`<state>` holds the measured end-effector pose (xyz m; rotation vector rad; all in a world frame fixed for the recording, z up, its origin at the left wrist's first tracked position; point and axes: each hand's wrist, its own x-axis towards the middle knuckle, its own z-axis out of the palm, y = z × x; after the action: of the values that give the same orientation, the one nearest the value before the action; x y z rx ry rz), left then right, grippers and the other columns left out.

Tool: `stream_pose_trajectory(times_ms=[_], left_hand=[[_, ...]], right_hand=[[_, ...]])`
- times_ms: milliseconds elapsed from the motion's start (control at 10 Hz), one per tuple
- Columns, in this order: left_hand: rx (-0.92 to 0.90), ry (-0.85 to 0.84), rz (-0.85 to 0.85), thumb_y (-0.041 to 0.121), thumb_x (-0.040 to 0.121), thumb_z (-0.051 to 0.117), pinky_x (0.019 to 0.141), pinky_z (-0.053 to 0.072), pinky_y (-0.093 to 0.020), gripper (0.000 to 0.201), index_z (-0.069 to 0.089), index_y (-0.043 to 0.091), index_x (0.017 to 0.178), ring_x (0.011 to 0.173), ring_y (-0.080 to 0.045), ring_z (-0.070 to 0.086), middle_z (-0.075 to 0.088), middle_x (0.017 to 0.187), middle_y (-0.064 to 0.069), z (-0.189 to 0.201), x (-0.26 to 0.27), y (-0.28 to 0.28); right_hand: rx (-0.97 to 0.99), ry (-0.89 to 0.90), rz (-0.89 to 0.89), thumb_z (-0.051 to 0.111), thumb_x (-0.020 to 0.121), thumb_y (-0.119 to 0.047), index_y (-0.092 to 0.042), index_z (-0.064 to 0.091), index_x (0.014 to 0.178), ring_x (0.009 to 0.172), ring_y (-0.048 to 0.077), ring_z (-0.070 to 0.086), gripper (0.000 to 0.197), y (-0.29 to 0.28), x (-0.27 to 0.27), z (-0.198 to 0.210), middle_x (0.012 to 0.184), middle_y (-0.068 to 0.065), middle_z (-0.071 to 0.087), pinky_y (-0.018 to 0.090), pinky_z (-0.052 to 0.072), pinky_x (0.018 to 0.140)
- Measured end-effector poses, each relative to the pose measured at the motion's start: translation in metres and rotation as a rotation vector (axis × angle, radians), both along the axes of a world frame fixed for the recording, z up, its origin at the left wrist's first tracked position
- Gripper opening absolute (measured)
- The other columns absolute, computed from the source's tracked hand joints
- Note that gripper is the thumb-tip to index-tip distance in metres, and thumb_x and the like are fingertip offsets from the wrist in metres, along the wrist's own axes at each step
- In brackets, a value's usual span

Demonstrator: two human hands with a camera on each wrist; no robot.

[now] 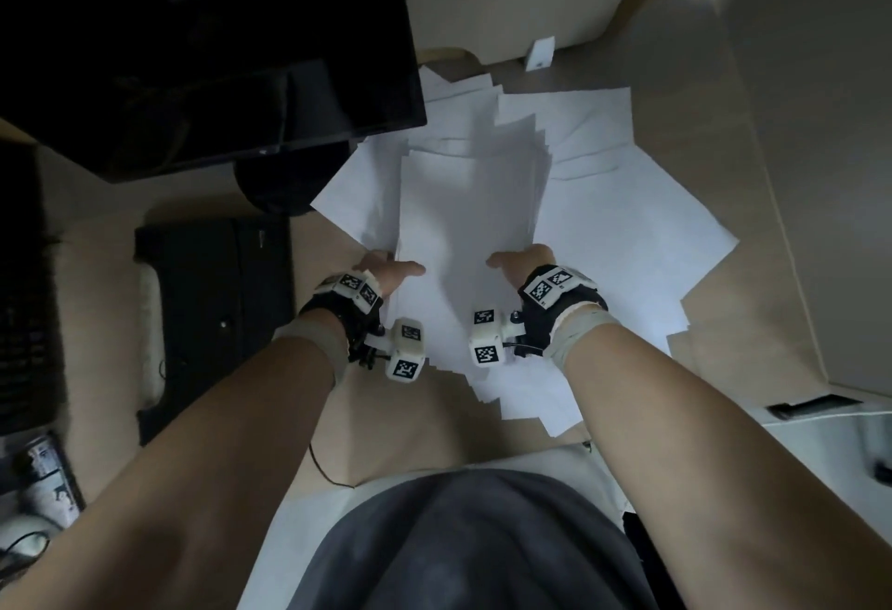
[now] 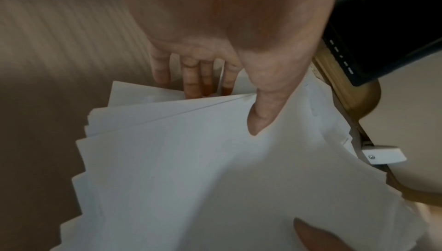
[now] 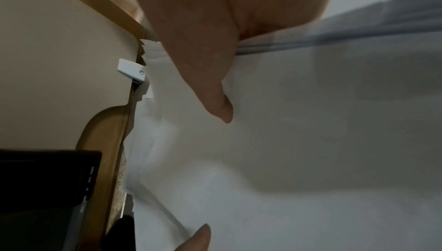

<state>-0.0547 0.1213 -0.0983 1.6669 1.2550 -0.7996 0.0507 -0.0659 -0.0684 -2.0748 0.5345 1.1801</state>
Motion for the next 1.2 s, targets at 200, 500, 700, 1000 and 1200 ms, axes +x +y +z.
stream_pose_trajectory(times_ms=[200,500,700,1000,1200], left_hand=[[-0.072,0.004,0.119,0.065,0.043,0.080,0.094,0.051,-0.044,0.100,0.061,0.006,0.121,0.101,-0.033,0.063,0.066,0.112,-0.011,-0.015,-0.006,-0.001],[0.030,-0.082,0.091,0.009,0.086,0.065,0.073,0.044,-0.018,0.016,0.054,0.020,0.081,0.102,-0.024,0.054,0.057,0.120,-0.015,0.040,-0.007,-0.030],[-0.004,-0.348,0.295,0.014,0.052,0.072,0.083,0.055,-0.043,0.046,0.057,0.014,0.095,0.084,-0.027,0.060,0.064,0.095,-0.014,0.078,0.016,-0.058],[0.178,-0.633,0.457,-0.001,0.069,0.067,0.071,0.043,-0.036,0.017,0.054,0.006,0.075,0.076,-0.022,0.049,0.055,0.083,-0.011,0.163,0.071,-0.127],[0.316,-0.774,0.589,-0.009,0.066,0.062,0.065,0.045,-0.025,0.021,0.060,0.001,0.084,0.077,-0.026,0.056,0.063,0.085,-0.011,0.172,0.053,-0.166]], right_hand=[[0.065,-0.106,0.083,0.072,0.083,-0.016,0.002,0.060,0.121,0.092,0.025,0.061,0.043,-0.014,-0.006,-0.001,0.112,0.014,0.067,0.026,0.044,0.074],[0.351,-0.190,0.141,0.078,0.079,-0.010,-0.007,0.069,0.106,0.103,0.029,0.066,0.029,-0.043,0.002,0.045,0.109,0.013,0.070,0.040,0.052,0.095],[0.468,-0.186,0.213,0.083,0.073,-0.013,-0.014,0.072,0.091,0.100,0.023,0.070,0.021,-0.083,0.037,0.092,0.103,0.004,0.075,0.041,0.050,0.100],[0.538,-0.459,-0.008,0.068,0.075,0.009,-0.014,0.062,0.068,0.072,0.018,0.062,0.025,-0.135,0.074,0.150,0.074,0.001,0.066,0.029,0.051,0.076],[0.570,-0.480,0.061,0.069,0.074,0.010,-0.011,0.059,0.070,0.068,0.017,0.059,0.023,-0.156,0.075,0.151,0.070,-0.001,0.062,0.019,0.049,0.060]])
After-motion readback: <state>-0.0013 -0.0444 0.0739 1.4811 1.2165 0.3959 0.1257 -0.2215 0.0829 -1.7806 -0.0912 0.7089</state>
